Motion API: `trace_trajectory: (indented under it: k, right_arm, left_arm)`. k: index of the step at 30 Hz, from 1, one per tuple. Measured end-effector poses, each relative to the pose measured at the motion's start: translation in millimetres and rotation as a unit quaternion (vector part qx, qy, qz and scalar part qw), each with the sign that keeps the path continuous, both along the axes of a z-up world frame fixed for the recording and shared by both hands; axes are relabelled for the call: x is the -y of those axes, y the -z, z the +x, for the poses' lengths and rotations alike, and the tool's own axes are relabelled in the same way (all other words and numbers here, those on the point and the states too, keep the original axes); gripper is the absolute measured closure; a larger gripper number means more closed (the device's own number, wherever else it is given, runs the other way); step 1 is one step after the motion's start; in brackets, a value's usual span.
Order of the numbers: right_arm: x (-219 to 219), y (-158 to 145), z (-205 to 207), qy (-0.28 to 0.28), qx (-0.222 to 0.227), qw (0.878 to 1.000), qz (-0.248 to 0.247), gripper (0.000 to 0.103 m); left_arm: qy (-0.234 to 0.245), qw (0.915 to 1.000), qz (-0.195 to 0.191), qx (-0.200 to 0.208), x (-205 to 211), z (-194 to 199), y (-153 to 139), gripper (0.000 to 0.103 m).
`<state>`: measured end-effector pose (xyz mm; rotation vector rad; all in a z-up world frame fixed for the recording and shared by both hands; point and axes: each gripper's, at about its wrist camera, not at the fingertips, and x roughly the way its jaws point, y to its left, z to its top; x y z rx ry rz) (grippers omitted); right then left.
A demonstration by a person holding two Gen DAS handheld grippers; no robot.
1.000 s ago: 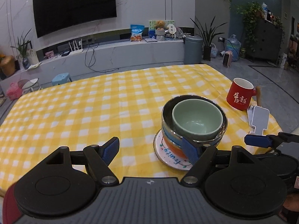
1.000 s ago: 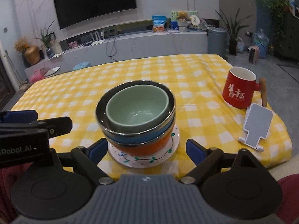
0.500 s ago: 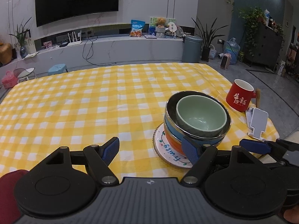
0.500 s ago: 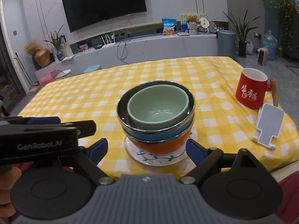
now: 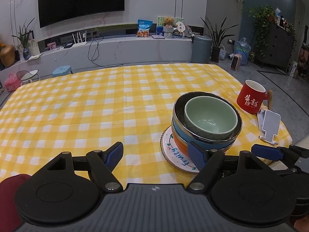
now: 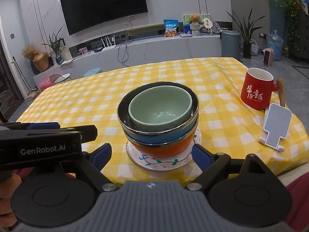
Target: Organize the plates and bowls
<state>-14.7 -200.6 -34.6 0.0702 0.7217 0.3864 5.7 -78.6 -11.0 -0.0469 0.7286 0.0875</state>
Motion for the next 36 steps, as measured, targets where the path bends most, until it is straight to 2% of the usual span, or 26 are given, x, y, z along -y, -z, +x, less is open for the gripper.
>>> trace_trajectory:
  k: [36]
  right_arm:
    - [-1.0,7.2,0.2,0.007,-0.008,1.0,-0.008,0.014]
  left_arm:
    - [-0.008,0.9999,0.005,-0.009,2.0,0.5,5.3,0.014]
